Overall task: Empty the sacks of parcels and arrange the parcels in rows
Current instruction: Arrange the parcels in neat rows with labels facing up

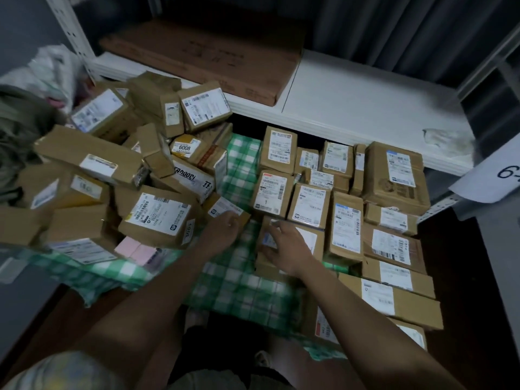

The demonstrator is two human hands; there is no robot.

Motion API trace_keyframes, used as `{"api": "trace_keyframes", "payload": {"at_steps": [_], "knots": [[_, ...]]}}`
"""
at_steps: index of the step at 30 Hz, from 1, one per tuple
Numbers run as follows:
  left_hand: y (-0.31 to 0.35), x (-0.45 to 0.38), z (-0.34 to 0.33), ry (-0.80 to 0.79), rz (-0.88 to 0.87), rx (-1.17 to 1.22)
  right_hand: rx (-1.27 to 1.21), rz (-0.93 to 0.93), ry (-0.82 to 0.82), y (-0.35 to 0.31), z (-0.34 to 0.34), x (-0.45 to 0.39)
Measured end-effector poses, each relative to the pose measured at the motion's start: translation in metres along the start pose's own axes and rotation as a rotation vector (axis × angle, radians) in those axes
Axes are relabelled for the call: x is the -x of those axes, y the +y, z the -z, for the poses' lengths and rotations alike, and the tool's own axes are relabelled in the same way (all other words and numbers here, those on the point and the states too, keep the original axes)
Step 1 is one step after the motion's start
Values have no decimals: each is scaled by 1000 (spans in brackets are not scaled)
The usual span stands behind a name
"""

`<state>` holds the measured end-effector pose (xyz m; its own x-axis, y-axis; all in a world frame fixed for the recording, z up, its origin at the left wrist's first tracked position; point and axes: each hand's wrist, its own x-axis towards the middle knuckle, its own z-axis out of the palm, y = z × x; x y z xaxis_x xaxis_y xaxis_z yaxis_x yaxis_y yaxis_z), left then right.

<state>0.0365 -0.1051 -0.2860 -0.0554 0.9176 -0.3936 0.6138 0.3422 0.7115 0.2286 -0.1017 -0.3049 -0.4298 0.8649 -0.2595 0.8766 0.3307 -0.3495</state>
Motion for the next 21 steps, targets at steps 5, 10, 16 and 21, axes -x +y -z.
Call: {"api": "trace_keyframes", "payload": {"at_steps": [5, 10, 16, 21], "knots": [[2, -29, 47, 36, -169, -210, 55, -15, -60, -44, -9, -52], [-8, -63, 91, -148, -324, -358, 167, -152, -164, -80, -30, -97], [-13, -93, 106, -223, -407, -412, 231, -313, -179, -95, -29, -102], [-2, -121, 116, -153, -413, -360, 32, -435, -263, -103, 34, -101]]}}
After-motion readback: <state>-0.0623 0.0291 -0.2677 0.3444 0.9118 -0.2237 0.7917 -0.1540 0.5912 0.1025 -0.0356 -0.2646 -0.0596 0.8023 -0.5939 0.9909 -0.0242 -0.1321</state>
